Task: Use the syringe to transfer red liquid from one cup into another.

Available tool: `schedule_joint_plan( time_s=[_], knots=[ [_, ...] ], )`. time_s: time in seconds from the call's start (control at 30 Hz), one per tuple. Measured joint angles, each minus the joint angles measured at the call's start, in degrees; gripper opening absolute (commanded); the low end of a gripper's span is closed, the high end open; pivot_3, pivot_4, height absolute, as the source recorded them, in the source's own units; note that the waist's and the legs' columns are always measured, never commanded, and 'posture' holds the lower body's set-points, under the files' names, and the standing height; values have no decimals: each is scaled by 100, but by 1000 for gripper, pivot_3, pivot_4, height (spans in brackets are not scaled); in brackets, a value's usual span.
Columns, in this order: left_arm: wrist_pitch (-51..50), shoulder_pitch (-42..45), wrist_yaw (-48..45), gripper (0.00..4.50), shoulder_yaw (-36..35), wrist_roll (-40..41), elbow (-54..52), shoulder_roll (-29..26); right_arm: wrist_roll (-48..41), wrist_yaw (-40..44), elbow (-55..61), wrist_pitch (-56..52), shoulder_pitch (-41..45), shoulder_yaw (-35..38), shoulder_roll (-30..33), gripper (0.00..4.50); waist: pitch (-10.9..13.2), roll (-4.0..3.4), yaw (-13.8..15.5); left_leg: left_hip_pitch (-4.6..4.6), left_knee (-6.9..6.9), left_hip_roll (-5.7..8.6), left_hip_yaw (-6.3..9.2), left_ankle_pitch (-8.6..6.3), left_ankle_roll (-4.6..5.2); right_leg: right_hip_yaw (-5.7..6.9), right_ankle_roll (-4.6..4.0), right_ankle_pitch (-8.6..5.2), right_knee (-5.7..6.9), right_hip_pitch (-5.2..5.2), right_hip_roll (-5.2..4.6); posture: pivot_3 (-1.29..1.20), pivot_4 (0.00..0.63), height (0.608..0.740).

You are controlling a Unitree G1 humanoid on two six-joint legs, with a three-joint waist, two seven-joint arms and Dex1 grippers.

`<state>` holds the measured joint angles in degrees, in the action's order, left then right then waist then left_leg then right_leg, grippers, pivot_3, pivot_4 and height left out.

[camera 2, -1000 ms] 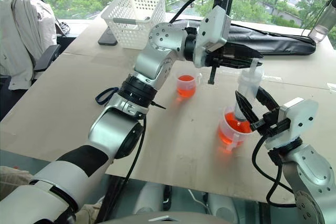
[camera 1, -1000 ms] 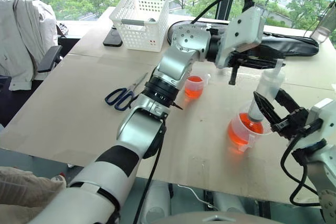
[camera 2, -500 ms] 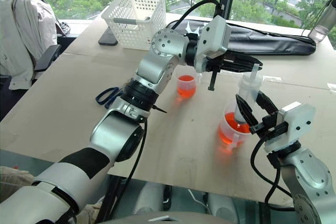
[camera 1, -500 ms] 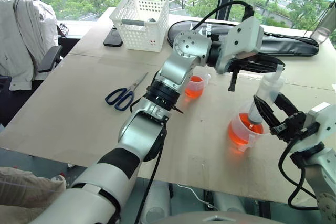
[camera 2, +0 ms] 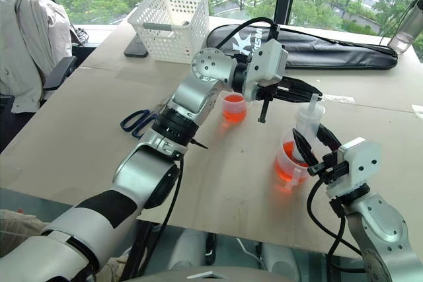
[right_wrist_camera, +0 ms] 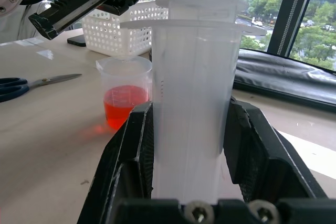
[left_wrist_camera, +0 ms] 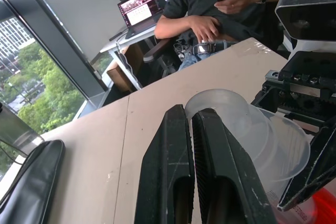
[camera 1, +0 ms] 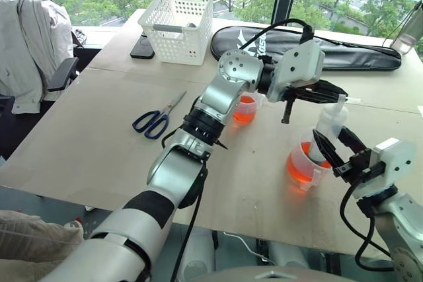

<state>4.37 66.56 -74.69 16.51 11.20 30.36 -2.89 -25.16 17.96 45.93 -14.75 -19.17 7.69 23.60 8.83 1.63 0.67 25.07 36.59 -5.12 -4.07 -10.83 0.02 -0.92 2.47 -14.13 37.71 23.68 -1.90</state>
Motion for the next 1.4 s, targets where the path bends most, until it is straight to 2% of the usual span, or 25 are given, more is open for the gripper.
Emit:
schedule_joint_plan(
  time_s=[0.17, 0.57, 0.9, 1.03, 1.07, 1.1, 1.23, 1.27, 1.4],
  knots=[
    [-1, 54, 2, 0, -6, -7, 82, 18, 48, -44, 1, 14, -34, -53, -139, 1442, 0, 0, 0, 0, 1, 0, 1, 0, 0, 0, 0, 0, 1, 0, 0, 0, 150, 724],
    [451, 704, 2, 0, -25, -45, 1079, 63, 185, -168, -102, 128, -97, -50, -212, 1440, 0, 0, 1, 1, 5, 1, 1, 0, 0, -1, -1, 0, 1, 0, 1, 0, 150, 724],
    [560, 737, 3, 0, -77, -44, 1146, 59, 192, -167, -107, 127, -177, -65, -212, 1440, 0, 0, 2, 2, 5, 1, 1, 0, 0, -1, -1, 0, 2, 0, 1, 0, 150, 724],
    [271, 733, -9, 0, -253, 107, 1084, 57, -18, -180, -98, 79, 27, -68, -351, 1440, 0, 0, -8, 1, 5, 0, 2, 0, 0, -1, 0, 0, 4, 0, 1, 0, 150, 724],
    [47, 729, -25, 628, -313, 226, 995, 37, -151, -208, -73, 9, 135, -64, -391, 1439, 0, 0, -16, 1, 5, 1, 2, 0, 0, -1, -1, 0, 6, 0, 1, 0, 150, 724],
    [-177, 726, -52, 829, -395, 331, 872, -6, -278, -222, -44, -63, 257, -76, -405, 1439, 0, 0, -33, 0, 6, 0, 3, 0, 0, -1, 0, 0, 8, 0, 2, 0, 150, 724],
    [-1257, 613, 71, 2824, -811, 766, 378, -226, -728, -385, 179, -375, 654, -25, -413, 1439, -1, -2, -51, -1, 7, 0, 6, 0, 0, -1, 2, 2, 12, -1, 2, 0, 150, 724],
    [-1403, 591, 91, 3195, -833, 820, 339, -258, -770, -412, 207, -397, 680, -6, -413, 1439, -1, -2, -55, 0, 7, 0, 7, 0, 0, 0, 3, 3, 12, -1, 2, 0, 150, 724],
    [-3192, 96, -61, 3274, -918, 1315, -415, -832, -898, -493, 402, -502, 784, 69, -356, 1439, -2, -3, -110, 0, 6, 0, 11, 0, 0, 4, 15, 14, 16, 0, 3, 0, 150, 724]
  ],
)
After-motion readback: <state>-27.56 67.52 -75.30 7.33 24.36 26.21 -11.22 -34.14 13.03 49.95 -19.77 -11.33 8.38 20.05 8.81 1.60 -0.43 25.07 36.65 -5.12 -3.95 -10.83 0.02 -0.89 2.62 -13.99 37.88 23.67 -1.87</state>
